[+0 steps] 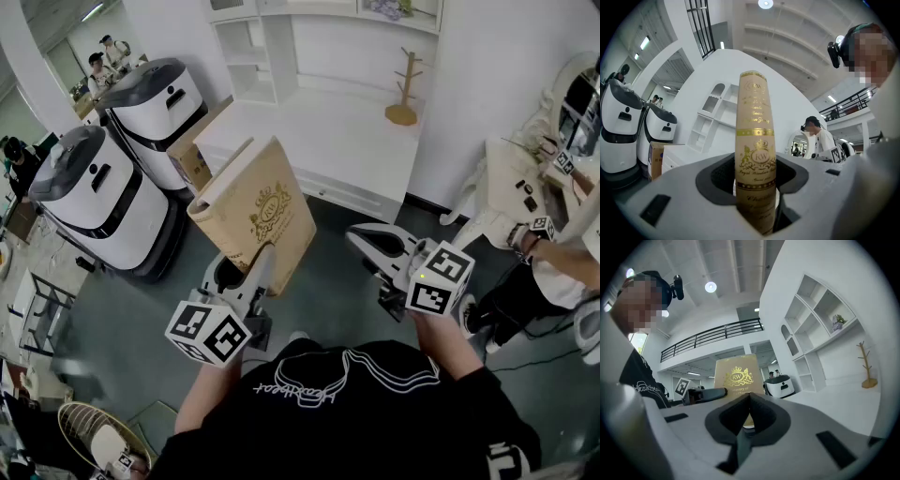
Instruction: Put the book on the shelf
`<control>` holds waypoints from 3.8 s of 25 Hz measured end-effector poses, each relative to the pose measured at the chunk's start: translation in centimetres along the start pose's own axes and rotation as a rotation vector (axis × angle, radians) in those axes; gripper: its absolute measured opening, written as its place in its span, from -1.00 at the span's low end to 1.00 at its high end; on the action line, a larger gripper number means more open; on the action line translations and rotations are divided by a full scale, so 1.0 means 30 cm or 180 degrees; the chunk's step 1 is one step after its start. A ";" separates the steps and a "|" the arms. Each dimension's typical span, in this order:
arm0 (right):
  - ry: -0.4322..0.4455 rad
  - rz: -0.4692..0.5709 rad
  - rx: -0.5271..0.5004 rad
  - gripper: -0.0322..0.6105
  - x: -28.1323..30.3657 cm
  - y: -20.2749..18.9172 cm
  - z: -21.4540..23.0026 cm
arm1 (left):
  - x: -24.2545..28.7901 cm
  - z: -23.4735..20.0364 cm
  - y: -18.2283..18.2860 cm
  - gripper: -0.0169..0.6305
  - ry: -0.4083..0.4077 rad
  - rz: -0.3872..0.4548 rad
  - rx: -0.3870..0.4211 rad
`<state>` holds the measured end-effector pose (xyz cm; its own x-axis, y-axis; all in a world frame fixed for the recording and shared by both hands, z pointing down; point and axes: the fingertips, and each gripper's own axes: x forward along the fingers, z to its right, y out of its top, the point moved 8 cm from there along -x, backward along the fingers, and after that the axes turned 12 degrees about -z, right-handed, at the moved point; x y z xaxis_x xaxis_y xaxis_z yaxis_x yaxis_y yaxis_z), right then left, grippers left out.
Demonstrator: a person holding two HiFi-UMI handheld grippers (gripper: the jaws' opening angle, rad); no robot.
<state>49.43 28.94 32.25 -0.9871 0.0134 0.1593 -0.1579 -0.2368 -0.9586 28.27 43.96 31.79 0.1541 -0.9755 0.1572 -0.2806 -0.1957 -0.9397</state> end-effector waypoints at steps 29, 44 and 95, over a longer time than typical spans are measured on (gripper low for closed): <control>0.0119 -0.0459 0.0450 -0.88 0.514 -0.032 0.247 | 0.164 -0.522 -0.003 -0.32 0.0122 -0.0283 -0.0334; 0.0013 -0.0447 0.0418 -0.88 0.822 0.099 0.331 | 0.193 -0.822 0.171 -0.32 0.0116 -0.0200 -0.0248; -0.0574 -0.0253 0.0478 -0.88 1.521 0.553 1.605 | 1.564 -1.779 0.818 -0.33 -0.0271 -0.0175 0.0158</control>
<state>2.97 -21.16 34.97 -0.9492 -0.1328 0.2853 -0.2161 -0.3840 -0.8977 -21.95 -12.00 32.32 0.2484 -0.9509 0.1846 -0.2226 -0.2415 -0.9445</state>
